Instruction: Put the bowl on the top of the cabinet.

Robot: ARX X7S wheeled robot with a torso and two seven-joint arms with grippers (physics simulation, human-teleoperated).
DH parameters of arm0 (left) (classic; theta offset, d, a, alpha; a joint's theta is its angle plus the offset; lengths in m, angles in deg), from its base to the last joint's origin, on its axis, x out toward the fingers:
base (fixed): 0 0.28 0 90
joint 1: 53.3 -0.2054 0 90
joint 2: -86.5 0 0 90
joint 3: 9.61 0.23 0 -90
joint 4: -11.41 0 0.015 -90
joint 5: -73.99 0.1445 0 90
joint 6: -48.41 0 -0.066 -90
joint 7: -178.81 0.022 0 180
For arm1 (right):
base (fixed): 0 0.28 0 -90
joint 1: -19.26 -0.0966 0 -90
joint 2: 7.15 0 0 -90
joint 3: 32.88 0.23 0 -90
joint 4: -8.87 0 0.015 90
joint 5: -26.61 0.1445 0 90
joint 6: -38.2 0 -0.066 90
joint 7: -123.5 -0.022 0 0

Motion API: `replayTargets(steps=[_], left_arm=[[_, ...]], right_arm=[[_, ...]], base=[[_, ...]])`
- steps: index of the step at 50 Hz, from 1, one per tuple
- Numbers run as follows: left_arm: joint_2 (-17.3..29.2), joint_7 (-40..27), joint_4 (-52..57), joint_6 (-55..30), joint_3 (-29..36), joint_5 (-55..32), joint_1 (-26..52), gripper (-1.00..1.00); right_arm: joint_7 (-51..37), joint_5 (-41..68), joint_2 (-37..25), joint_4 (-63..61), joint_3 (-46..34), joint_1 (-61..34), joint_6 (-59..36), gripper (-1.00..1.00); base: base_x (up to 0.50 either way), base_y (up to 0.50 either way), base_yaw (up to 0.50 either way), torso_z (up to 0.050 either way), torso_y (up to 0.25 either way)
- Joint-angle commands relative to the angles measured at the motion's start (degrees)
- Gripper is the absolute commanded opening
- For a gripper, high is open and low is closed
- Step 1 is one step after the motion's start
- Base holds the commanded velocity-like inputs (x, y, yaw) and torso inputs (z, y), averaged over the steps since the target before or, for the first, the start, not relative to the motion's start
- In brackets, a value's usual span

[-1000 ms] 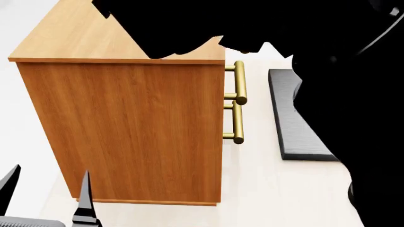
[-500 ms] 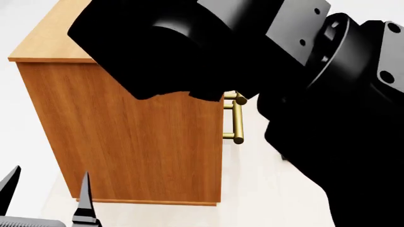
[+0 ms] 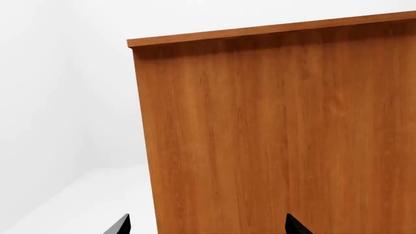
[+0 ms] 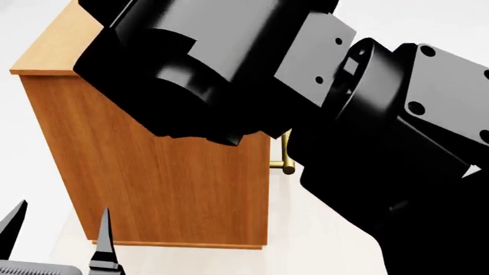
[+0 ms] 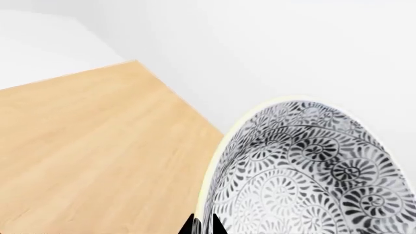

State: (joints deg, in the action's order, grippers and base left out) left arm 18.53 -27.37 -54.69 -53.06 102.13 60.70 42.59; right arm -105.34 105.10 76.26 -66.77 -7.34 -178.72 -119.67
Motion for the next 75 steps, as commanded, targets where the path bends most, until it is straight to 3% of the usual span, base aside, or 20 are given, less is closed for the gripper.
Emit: replayTargets(steps=[1, 75], left_arm=[[0.2, -0.1, 0.1, 0.3, -0.3, -0.4, -0.2, 1.0], [0.4, -0.1, -3.3, 3.0, 0.2, -1.3, -0.3, 1.0]], right_arm=[[-0.9, -1.6, 1.0, -1.3, -0.7, 0.6, 0.1, -1.0], [2.9, -6.2, 4.4, -3.3, -7.5, 7.0, 9.2, -1.0]], base=[[0.0, 0.0, 0.0, 0.0, 0.0], [0.0, 0.0, 0.0, 0.0, 0.001]])
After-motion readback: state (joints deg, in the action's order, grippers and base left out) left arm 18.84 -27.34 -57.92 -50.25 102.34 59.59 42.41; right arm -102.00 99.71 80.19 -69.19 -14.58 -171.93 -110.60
